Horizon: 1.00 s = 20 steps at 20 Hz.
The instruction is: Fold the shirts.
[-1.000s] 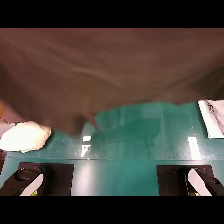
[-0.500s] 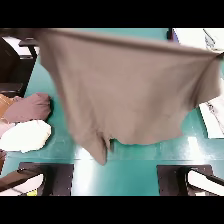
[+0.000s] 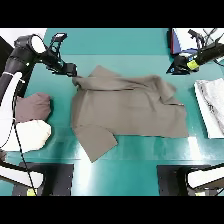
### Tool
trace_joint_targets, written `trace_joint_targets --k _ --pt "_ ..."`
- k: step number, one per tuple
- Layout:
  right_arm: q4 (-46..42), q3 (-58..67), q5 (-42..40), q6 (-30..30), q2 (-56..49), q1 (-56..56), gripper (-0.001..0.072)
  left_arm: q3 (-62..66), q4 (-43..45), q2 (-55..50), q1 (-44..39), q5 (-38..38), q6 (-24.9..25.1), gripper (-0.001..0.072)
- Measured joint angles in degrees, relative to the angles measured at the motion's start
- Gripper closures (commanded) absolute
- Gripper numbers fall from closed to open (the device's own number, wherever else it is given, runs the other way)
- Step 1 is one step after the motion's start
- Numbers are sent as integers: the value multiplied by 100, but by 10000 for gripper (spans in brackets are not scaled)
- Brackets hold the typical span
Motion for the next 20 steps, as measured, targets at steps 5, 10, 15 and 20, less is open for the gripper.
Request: trace_joint_targets --k 5,10,15,20 --pt "264 -232 332 -310 304 -164 323 -173 -667 365 625 -730 199 117" --pt "780 -1884 310 -570 1399 -590 324 -1965 -1200 1655 1150 -750 422 117" --pt "966 -3412 -105 -667 2472 -804 374 -4476 -1480 2848 1270 -227 446 117" --pt "1025 -4135 -363 -695 3095 -837 396 -6022 -1993 3187 1154 444 531 118"
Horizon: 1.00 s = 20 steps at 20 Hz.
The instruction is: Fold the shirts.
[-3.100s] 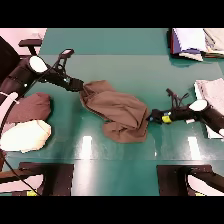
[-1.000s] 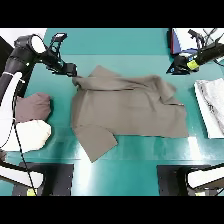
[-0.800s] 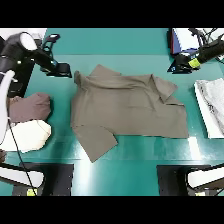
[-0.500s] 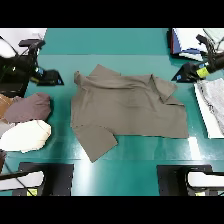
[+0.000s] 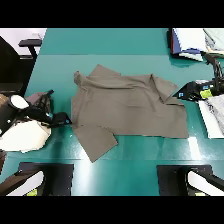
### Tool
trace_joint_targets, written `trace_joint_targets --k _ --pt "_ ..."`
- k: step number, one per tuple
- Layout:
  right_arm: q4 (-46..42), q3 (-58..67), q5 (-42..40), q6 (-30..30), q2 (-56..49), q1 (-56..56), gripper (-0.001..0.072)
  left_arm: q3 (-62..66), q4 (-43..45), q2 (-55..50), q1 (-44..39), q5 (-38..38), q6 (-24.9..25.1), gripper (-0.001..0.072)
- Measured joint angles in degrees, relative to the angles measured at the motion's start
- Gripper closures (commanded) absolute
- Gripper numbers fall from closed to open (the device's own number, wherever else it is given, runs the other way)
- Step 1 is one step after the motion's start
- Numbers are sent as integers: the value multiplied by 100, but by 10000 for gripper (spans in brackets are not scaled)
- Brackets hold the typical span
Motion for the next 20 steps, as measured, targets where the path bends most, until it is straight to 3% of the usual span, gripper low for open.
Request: trace_joint_targets --k 2,3,5,6,7,12,14,17,18,20 --pt "0 -92 -28 -2 105 -2 396 -284 -157 42 -216 330 20 119" --pt "2 -120 -35 -4 133 -2 396 -369 -223 61 -345 476 11 167" --pt "4 -157 -50 -7 175 -4 396 -485 -302 70 -592 763 -66 498" --pt "4 -166 -50 -7 184 -13 396 -518 -304 72 -671 870 -107 628" --pt "0 -175 -48 -7 195 -37 396 -531 -343 76 -732 953 -146 684" --pt "-66 -535 221 -146 339 -717 389 -232 -426 144 -870 892 -214 685" --pt "-328 -1040 249 -173 542 -1285 194 -55 -422 251 -883 758 -219 685" --pt "-927 -1996 212 -195 841 -2315 216 131 -422 404 -896 669 -210 685" --pt "-1016 -2288 173 -199 898 -2629 284 166 -422 433 -898 656 -205 685" --pt "-1058 -2826 -9 -203 977 -3154 285 208 -420 466 -898 638 -181 684"
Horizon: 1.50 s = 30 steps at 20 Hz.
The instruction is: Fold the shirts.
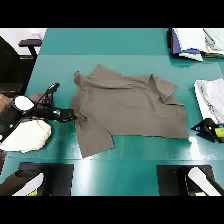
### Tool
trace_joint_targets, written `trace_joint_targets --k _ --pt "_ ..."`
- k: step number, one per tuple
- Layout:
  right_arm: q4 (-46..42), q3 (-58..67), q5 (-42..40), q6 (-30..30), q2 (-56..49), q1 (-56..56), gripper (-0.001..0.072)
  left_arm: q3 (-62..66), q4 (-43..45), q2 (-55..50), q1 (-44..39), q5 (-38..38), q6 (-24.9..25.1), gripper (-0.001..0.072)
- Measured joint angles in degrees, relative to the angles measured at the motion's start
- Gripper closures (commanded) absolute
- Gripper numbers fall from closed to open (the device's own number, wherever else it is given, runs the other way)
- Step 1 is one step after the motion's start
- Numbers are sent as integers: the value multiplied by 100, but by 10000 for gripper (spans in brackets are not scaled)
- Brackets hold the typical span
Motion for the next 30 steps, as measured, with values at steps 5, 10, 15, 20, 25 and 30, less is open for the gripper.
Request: trace_joint_targets --k 5,10,15,20,25,30 --pt "260 -787 -599 -7 -74 -315 285 37 4 31 0 -24 42 684" --pt "907 -953 -1130 -4 -629 258 557 42 4 35 0 -35 70 685" --pt "944 -625 -1591 -7 -754 1003 696 229 72 76 0 -201 116 686" --pt "1080 942 -1257 -9 -13 1635 696 1598 367 675 -2 -411 33 685" --pt "1086 3523 -855 -7 675 1895 696 4325 699 1248 0 -629 -63 685" --pt "608 6181 -225 227 911 1838 696 6848 780 1394 -2 -680 -393 687"
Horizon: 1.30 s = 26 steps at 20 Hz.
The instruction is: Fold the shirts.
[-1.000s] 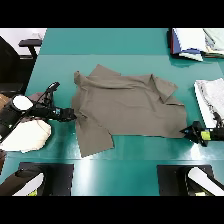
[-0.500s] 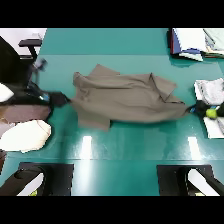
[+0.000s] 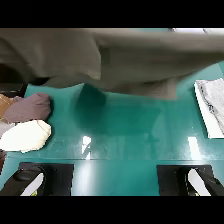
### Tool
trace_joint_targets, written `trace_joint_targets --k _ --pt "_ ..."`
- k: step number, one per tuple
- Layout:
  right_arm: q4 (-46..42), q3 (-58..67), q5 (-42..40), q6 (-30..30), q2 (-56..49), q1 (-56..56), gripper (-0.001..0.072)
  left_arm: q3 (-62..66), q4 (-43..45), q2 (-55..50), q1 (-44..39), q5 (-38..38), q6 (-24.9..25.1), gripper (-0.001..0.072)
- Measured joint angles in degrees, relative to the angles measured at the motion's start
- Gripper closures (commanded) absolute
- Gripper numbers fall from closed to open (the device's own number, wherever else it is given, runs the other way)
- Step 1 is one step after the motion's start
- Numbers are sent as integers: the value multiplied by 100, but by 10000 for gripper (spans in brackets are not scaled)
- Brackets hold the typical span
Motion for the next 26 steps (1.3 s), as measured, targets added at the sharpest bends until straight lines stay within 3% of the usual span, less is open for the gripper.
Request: trace_joint_targets --k 4,7,11,16,21,26 --pt "-387 1652 756 378 -232 -264 697 929 28 26 0 35 -289 687" --pt "-518 2017 1132 625 -444 -382 698 1154 166 -118 -2 -4 -415 686" --pt "-570 1268 1381 813 -739 -407 698 782 726 -723 -7 -608 -494 685" --pt "-1056 87 1491 876 -1808 216 697 -813 979 -2004 -4 -863 -514 684" --pt "-1554 -505 1141 892 -3493 1005 697 -1718 1027 -3543 -2 -256 -490 684" --pt "-1617 400 734 833 -4894 1318 697 -1648 1012 -4459 79 621 -348 684"
